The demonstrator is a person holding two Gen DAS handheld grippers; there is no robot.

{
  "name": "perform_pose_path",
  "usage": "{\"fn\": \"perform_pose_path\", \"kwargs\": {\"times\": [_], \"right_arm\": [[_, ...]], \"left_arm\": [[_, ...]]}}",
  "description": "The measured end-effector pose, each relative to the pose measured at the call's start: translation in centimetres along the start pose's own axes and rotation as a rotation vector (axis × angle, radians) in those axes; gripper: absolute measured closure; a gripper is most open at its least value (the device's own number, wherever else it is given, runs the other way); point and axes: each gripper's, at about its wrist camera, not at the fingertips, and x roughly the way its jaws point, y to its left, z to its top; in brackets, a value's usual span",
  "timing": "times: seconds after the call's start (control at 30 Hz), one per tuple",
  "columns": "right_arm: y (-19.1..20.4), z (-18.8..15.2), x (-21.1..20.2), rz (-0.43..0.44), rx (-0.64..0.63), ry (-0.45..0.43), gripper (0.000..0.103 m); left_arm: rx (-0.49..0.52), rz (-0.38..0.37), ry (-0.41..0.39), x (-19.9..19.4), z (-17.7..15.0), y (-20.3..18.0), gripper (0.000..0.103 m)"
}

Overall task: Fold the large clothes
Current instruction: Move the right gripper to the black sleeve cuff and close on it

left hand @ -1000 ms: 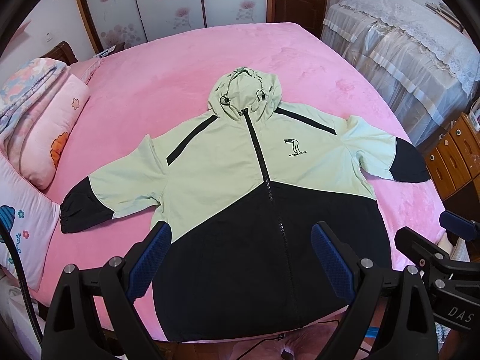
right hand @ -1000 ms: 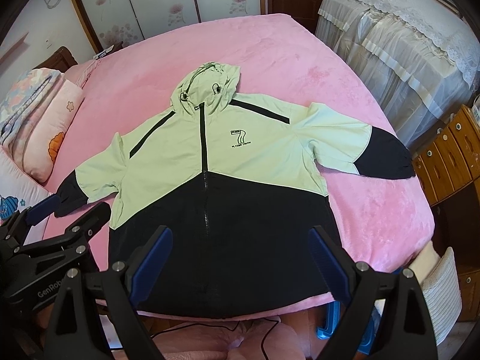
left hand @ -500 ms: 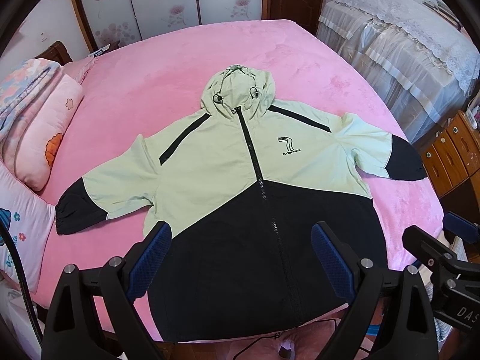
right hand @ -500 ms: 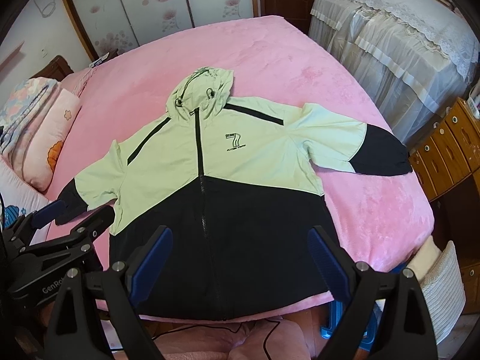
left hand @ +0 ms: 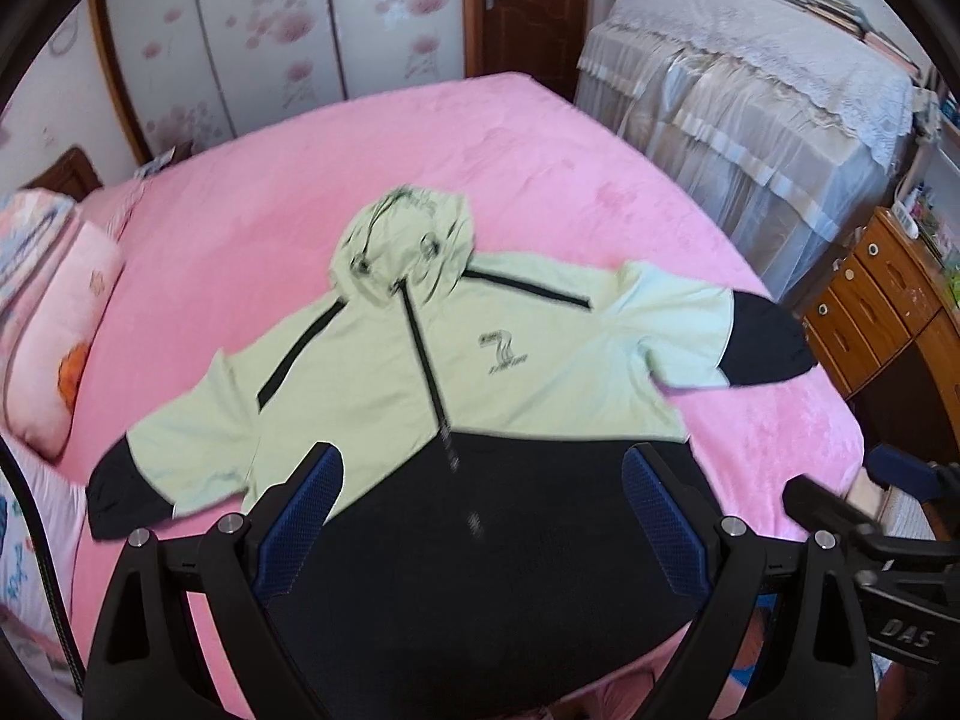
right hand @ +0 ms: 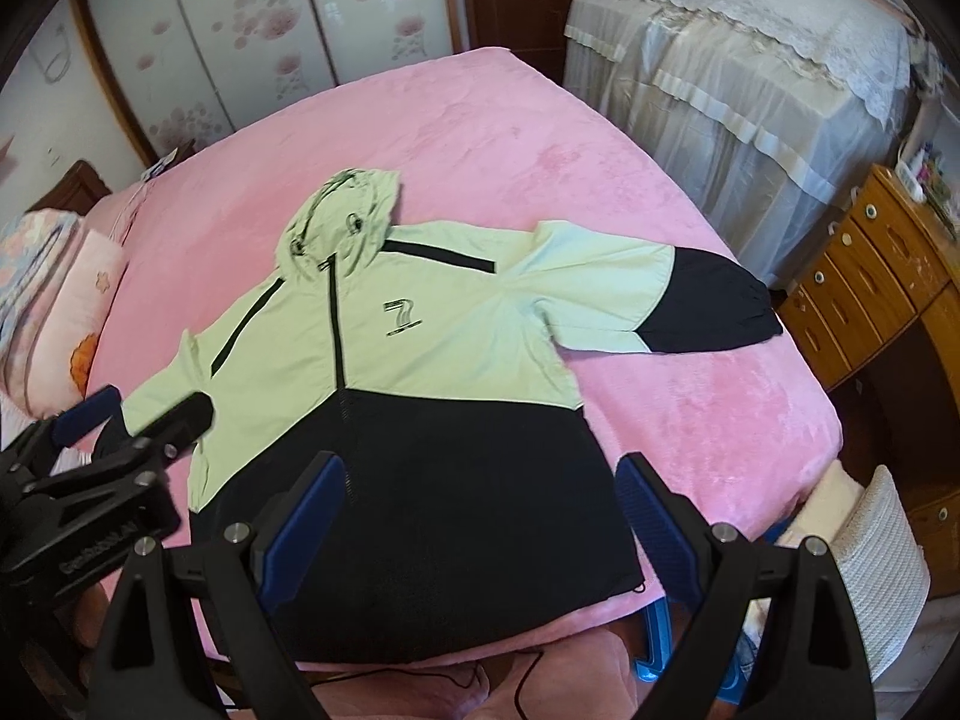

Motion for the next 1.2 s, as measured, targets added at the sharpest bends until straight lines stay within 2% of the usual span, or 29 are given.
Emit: {"fn": "perform_pose_path", "kwargs": {"times": [0.17, 0.33, 0.43, 0.53, 0.63, 0.77, 0.83, 0.93, 1.1, 1.2], "right_arm": [[-5.1, 2.7, 2.0, 0.018, 0.062, 0.008, 0.011], [-12.1, 6.2, 4.9, 0.035, 0.125, 0.032, 0.011], [-17.4, 8.3, 7.6, 0.035, 0.177, 0.053, 0.011], [-22.1, 10.1, 10.6, 0.014, 0.212, 0.066, 0.011], [-26.5, 11.3, 14.0, 0.006, 0.232, 0.080, 0.012], [-32.2, 11.9, 19.4, 0.029, 0.289, 0.132, 0.013], [-34.2, 11.7, 21.7, 0.039, 0.324, 0.169, 0.021], [-37.5, 11.1, 26.0, 0.054, 0.398, 0.244, 0.026], [-40.9, 9.6, 30.4, 0.069, 0.527, 0.324, 0.027], [-42.3, 8.8, 31.6, 0.092, 0.619, 0.336, 0.030]], "left_arm": [[0.030, -0.005, -0.026, 1.0, 3.7, -4.6, 0.009], [0.054, -0.018, -0.048, 2.7, 7.8, -10.2, 0.009], [0.071, -0.026, -0.034, 4.5, 10.6, -13.9, 0.009], [0.041, -0.057, -0.009, 6.9, 13.4, -17.2, 0.009], [0.008, -0.058, 0.021, 9.8, 15.5, -19.9, 0.009], [-0.011, -0.043, 0.075, 14.3, 16.6, -22.4, 0.009], [-0.019, -0.035, 0.105, 16.1, 16.8, -23.2, 0.009], [-0.038, -0.028, 0.148, 18.5, 16.8, -24.1, 0.009], [-0.032, -0.017, 0.183, 20.8, 16.2, -24.8, 0.009], [-0.023, 0.003, 0.205, 21.8, 15.8, -24.8, 0.009]]}}
